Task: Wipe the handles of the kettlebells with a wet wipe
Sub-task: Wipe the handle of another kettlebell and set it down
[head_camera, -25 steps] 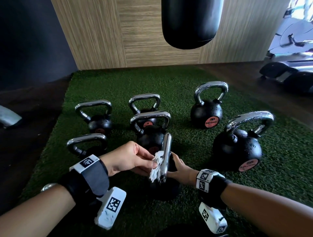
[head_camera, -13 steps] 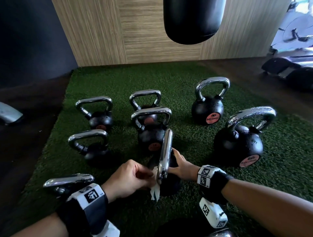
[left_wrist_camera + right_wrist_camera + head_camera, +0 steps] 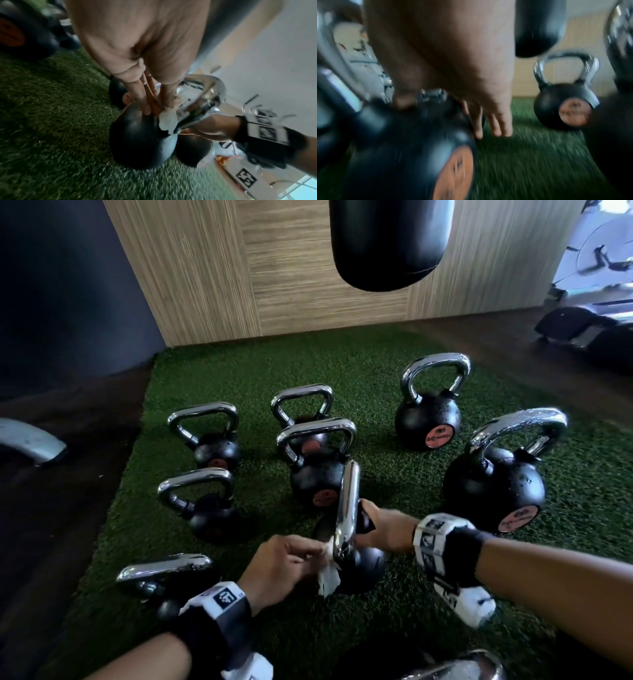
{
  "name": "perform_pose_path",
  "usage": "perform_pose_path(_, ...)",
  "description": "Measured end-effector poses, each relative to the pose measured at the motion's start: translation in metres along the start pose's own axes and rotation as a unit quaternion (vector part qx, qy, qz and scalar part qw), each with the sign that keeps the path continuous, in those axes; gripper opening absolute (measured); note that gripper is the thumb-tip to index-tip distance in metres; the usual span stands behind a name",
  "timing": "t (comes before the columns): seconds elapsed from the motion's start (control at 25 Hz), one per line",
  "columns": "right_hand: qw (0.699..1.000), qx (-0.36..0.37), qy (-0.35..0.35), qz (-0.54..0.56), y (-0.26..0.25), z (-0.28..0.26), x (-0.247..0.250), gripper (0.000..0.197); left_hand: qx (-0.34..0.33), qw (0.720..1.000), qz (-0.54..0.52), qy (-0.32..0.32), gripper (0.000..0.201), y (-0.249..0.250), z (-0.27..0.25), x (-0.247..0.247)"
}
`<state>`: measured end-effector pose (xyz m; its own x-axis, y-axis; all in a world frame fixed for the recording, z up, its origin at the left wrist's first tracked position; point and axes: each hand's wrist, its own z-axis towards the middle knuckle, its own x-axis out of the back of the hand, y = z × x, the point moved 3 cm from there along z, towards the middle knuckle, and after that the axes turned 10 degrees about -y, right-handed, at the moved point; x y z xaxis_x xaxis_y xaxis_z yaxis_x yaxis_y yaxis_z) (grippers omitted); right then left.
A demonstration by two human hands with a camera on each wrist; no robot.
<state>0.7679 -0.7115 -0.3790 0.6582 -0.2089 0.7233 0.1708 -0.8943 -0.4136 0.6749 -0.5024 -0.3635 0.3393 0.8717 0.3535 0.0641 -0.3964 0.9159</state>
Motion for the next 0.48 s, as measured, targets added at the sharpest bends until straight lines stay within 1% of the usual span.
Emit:
perform_pose_path(0.04,0.997,-0.013,0.002,-0.074,-0.008,-0.013,0.017,0.065,0.021,0.997,-0.074,0.026,0.014,0.001,0.002,0.007)
perform_pose_path(0.08,0.99,-0.012,0.043,-0.13,-0.018,-0.027,0.038,0.045,0.031,0.988,-0.144,0.045,0.017,0.001,0.004,0.013)
perform_pose_path(0.12,0.981,0.008,0.117,-0.156,-0.028,-0.043,0.06,0.025,0.032,0.979,-0.192,0.051,0.015,0.005,0.006,0.021)
perform_pose_path(0.16,0.968,0.048,0.197,-0.151,-0.038,-0.059,0.078,0.012,0.024,0.972,-0.23,0.048,0.013,0.011,0.007,0.028)
perform_pose_path(0.2,0.954,0.111,0.253,-0.121,-0.048,-0.074,0.091,0.008,0.006,0.966,-0.254,0.04,0.018,0.019,0.007,0.035)
perform_pose_path(0.24,0.942,0.188,0.266,-0.08,-0.059,-0.086,0.097,0.007,-0.01,0.96,-0.277,0.032,0.024,0.027,0.006,0.043)
perform_pose_path(0.28,0.932,0.254,0.253,-0.047,-0.071,-0.098,0.098,0.012,-0.024,0.953,-0.299,0.033,0.026,0.035,0.007,0.049)
perform_pose_path(0.32,0.925,0.294,0.239,-0.028,-0.08,-0.105,0.096,0.023,-0.034,0.946,-0.322,0.034,0.025,0.044,0.008,0.053)
perform_pose_path(0.36,0.92,0.312,0.236,-0.02,-0.088,-0.11,0.092,0.031,-0.042,0.94,-0.336,0.03,0.023,0.051,0.009,0.054)
perform_pose_path(0.4,0.916,0.317,0.245,-0.015,-0.093,-0.113,0.088,0.035,-0.045,0.936,-0.348,0.024,0.022,0.059,0.009,0.052)
perform_pose_path(0.48,0.904,0.323,0.279,0.002,-0.102,-0.116,0.083,0.034,-0.041,0.931,-0.363,0.018,0.021,0.069,0.008,0.046)
